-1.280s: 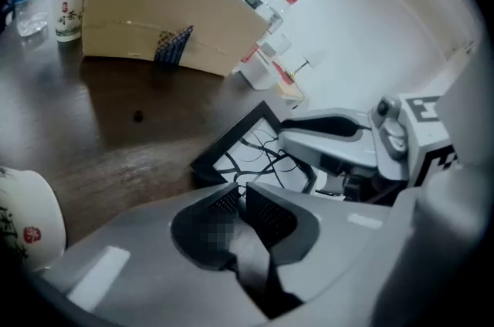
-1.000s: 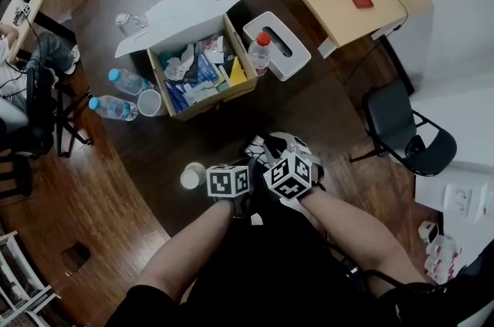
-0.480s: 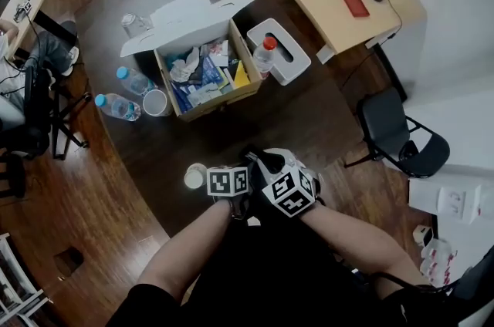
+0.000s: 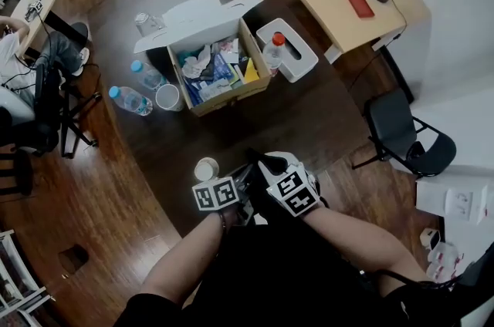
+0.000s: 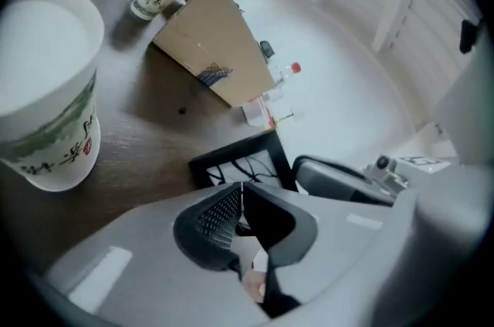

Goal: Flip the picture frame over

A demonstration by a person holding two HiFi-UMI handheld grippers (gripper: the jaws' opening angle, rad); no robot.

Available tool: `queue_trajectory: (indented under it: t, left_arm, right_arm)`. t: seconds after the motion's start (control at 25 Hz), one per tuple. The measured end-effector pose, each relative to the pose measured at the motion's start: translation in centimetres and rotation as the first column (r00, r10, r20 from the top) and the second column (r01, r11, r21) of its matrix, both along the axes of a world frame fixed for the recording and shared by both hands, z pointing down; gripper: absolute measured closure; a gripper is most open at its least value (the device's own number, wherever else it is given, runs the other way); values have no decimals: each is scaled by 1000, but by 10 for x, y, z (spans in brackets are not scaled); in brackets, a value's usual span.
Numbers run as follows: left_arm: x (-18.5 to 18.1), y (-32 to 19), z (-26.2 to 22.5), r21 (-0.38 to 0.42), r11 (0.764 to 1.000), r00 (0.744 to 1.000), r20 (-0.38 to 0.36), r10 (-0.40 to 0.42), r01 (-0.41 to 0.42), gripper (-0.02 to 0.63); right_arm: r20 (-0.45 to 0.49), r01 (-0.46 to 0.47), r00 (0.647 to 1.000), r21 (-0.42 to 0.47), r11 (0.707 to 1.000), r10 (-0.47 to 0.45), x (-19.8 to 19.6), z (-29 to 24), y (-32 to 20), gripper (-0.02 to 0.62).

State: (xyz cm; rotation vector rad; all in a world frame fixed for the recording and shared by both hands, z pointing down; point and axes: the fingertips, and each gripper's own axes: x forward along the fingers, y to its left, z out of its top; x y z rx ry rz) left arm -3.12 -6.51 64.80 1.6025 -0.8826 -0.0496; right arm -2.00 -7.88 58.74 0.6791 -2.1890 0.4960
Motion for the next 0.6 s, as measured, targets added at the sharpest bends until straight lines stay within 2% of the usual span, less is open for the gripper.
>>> queue_trajectory:
  t: [0.08, 0.16, 0.36, 0.44, 0.52, 0.6]
  left_arm:
    - [-4, -6, -10, 36, 998, 997, -54, -55, 57, 576]
    - [-7, -11, -19, 64, 993, 991, -97, -94, 100, 569]
    - [-14, -10, -36, 108, 982, 980, -140, -141, 157, 521]
    - [-15, -11, -43, 121, 979, 980, -128, -150, 166, 489]
    - [-14, -14, -47, 135, 979, 987, -84, -139, 150, 472]
    - [-16, -17, -46, 117, 984, 991, -31, -132, 135, 468]
  right_arm:
    - [11, 3, 1000, -8, 1000, -3, -3, 0, 6, 583]
    - [11, 5, 1000, 3, 1000, -5, -4, 0, 7, 584]
    - [5, 8, 1000, 21, 1000, -8, -1, 2, 1, 586]
    - [5, 12, 1000, 23, 1000, -12, -2, 2, 1, 586]
    - [5, 27, 1000, 22, 999, -27, -4, 2, 5, 587]
    - [4, 46, 999, 27, 999, -46, -8, 4, 10, 589]
